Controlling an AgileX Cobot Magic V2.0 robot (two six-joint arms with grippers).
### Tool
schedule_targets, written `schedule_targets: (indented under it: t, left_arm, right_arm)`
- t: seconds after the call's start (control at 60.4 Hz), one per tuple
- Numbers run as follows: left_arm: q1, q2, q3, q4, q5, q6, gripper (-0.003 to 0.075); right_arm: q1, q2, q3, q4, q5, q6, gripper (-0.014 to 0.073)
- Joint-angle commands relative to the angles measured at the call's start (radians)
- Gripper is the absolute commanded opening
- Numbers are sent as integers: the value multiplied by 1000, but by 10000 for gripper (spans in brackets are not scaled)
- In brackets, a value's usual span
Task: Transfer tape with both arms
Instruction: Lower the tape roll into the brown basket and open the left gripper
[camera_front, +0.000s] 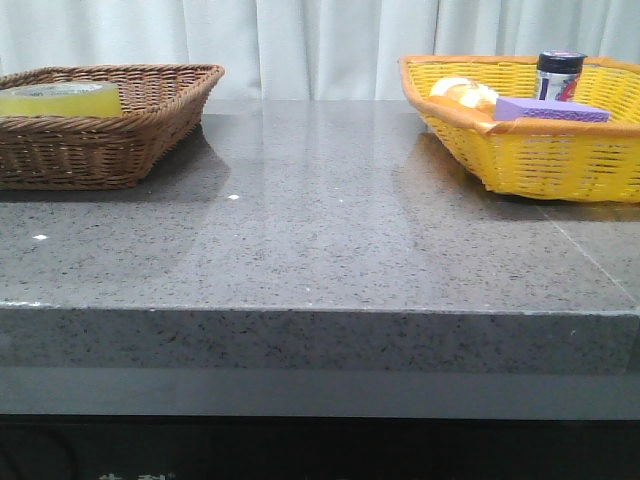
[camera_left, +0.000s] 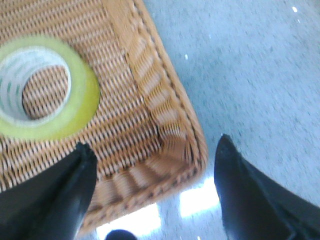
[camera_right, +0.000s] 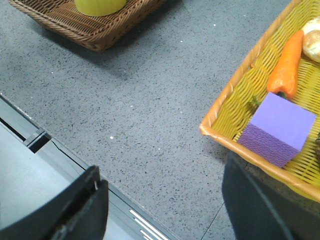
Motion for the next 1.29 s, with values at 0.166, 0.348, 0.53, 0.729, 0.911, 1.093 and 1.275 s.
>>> schedule_targets:
  t: [0.166, 0.348, 0.53, 0.729, 0.911, 1.093, 1.275]
  left_arm:
    - [-6, -334, 296, -54, -209, -17, 489]
    - [-6, -524, 509, -70, -273, -17, 489]
    - [-6, -709, 704, -102, -387, -17, 489]
    - [-6, -871, 862, -98, -500, -17, 489]
    - [-6, -917, 907, -98, -542, -17, 489]
    - [-6, -917, 910, -98, -553, -17, 377]
    - [-6, -917, 910, -98, -553, -17, 144]
  right_arm:
    - [-4, -2, -23, 7, -61, -11, 508]
    - [-4, -2, -23, 7, -61, -11, 508]
    - [-4, -2, -23, 7, -61, -11, 508]
    - [-4, -2, -23, 7, -61, -11, 508]
    - [-4, -3, -23, 7, -54, -11, 508]
    - [-4, -3, -23, 7, -52, -11, 420]
    - [-4, -3, -23, 7, -50, -11, 96]
